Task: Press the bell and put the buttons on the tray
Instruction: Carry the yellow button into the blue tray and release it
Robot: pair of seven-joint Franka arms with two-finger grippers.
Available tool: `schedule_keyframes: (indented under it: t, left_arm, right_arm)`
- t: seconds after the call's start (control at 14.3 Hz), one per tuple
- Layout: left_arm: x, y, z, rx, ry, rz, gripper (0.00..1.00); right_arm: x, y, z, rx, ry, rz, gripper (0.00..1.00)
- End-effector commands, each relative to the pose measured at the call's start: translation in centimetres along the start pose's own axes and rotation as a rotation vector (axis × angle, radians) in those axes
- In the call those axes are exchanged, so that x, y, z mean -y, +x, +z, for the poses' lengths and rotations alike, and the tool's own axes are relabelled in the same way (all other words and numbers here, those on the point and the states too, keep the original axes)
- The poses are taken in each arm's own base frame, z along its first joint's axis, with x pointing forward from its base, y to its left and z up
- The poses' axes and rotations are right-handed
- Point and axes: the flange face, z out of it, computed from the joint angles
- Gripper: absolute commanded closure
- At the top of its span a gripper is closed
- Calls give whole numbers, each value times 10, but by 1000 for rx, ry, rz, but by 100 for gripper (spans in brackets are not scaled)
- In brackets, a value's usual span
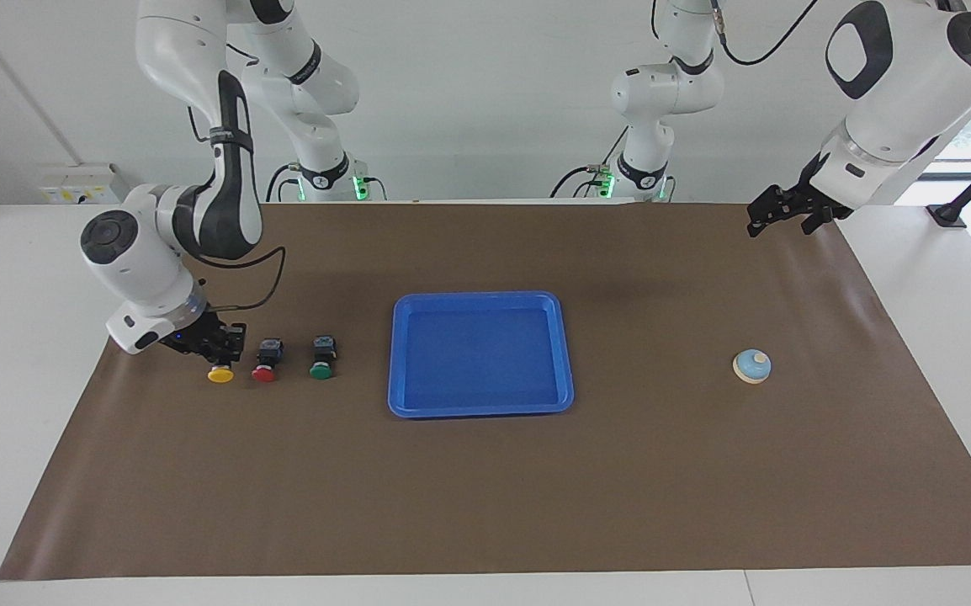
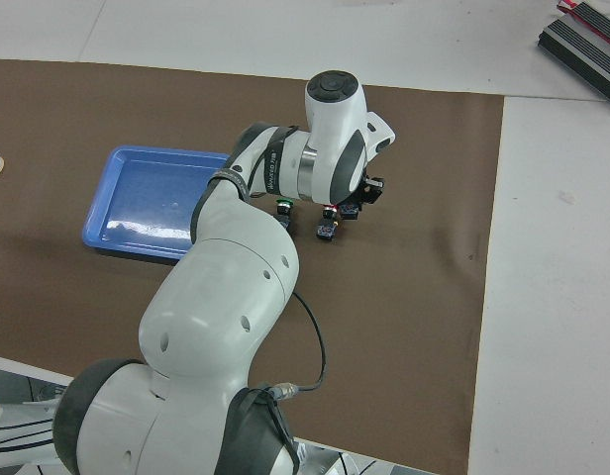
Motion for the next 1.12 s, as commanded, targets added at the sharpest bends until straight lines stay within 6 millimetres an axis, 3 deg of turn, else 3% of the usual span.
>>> schedule_keyframes:
  t: [0.0,0.14,0.28,0.49,0.7,0.91,0.98,1.05]
  left_arm:
    - [-1,-4,-7,-4,-5,-1,0]
    - [2,-2,-12,-19,-5,-10,0]
    - [7,-1,-14,-38,-6,-16,0]
    - [5,2,-18,-67,26,-17,0]
    - [4,4,-19,-82,32,-16,0]
    - [5,4,-19,-85,33,-5,0]
    - [3,3,-18,-84,34,-2,0]
    - [2,2,-19,-82,35,-2,0]
  right_arm:
    - [100,-5,-8,-3,-1,74,100]
    - [167,-20,-6,-11,-6,115,100]
    - [221,-30,-6,-35,6,137,100]
    - [278,-40,19,-7,47,111,100]
    - [293,-42,44,-18,49,110,100]
    - [291,-48,63,-21,48,113,96]
    - [290,-48,63,-21,48,113,79]
    - [290,-48,63,-18,46,113,19]
